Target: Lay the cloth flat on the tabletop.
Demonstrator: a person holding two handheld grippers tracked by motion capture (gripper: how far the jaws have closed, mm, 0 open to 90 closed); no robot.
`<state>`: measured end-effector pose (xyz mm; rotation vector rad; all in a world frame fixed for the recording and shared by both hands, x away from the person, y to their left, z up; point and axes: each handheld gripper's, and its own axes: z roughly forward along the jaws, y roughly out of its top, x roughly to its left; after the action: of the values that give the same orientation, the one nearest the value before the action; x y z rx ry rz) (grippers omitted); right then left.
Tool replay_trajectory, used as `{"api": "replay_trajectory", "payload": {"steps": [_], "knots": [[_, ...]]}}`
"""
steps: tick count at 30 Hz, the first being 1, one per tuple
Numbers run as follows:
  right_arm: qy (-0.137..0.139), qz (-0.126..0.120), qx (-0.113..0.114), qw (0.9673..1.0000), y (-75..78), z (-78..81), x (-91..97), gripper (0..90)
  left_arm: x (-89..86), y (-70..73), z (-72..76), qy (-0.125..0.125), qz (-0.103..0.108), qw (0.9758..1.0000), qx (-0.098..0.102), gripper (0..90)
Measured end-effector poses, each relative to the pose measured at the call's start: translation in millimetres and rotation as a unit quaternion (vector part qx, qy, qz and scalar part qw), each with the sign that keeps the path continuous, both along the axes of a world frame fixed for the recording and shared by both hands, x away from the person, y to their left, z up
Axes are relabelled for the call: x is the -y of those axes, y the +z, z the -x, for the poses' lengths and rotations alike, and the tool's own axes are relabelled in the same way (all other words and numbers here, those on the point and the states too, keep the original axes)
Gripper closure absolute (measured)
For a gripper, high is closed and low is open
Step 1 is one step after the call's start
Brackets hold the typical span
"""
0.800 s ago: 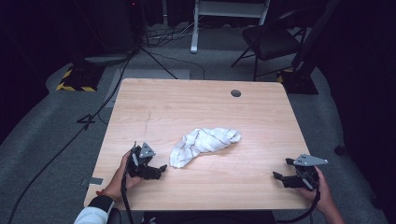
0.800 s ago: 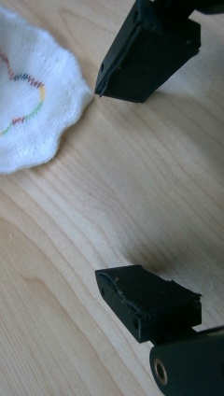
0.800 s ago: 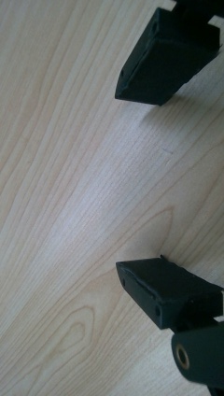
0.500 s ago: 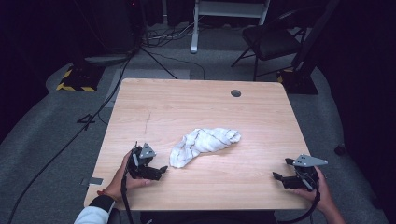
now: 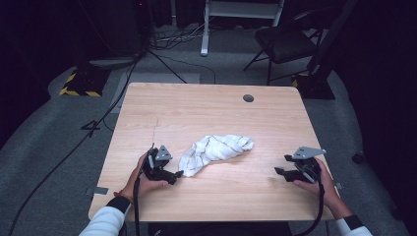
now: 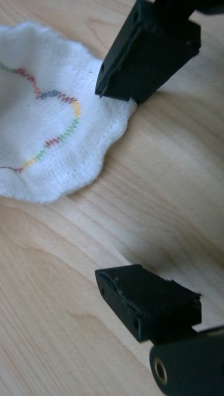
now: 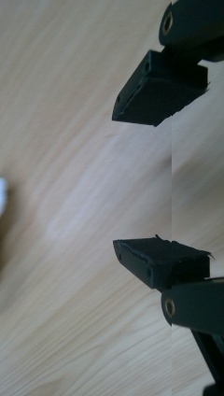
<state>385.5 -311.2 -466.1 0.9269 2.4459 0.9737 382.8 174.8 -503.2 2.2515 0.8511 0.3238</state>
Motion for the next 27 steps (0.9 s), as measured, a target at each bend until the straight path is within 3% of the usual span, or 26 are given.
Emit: {"api": "replay_trajectory", "payload": {"steps": [1,4,8,12,14,16,18,20,22,27], "knots": [[0.012,-0.010,0.008,0.9999,10.1,-8.9,-17.8,34.8,4.5,0.1,-3.6,0.001,0.000,1.0000,0.001,15.5],[0.032,-0.007,0.024,0.9992,21.8,-22.9,-48.4,35.9,11.8,0.3,-8.0,0.003,0.003,1.0000,0.003,18.3],[0.048,-0.038,0.028,0.9977,33.0,-40.9,-87.7,37.0,21.5,0.8,-10.4,-0.011,0.010,0.9999,0.005,27.0],[0.063,-0.035,0.034,0.9968,35.7,-49.9,-116.8,38.1,26.8,1.0,-9.7,-0.025,0.015,0.9996,0.008,35.0],[0.067,-0.022,0.019,0.9973,30.0,-58.4,-142.5,38.6,27.1,1.3,-8.8,-0.040,0.017,0.9990,0.010,42.5],[0.067,-0.003,0.011,0.9977,22.2,-63.6,-155.4,39.7,27.0,1.5,-8.1,-0.048,0.019,0.9986,0.011,48.3],[0.070,0.002,-0.011,0.9975,14.3,-68.6,-162.8,42.5,26.5,1.7,-7.9,-0.053,0.021,0.9983,0.011,56.2],[0.070,0.016,-0.017,0.9973,8.4,-70.1,-166.6,53.0,25.2,1.8,-8.3,-0.057,0.024,0.9981,0.010,62.9],[0.076,0.018,-0.012,0.9969,6.8,-67.6,-166.1,64.7,24.4,2.0,-8.5,-0.056,0.025,0.9981,0.009,69.6],[0.099,0.007,0.010,0.9950,15.2,-56.7,-157.2,74.3,23.1,3.1,-7.7,-0.057,0.023,0.9981,0.004,76.8]]}}
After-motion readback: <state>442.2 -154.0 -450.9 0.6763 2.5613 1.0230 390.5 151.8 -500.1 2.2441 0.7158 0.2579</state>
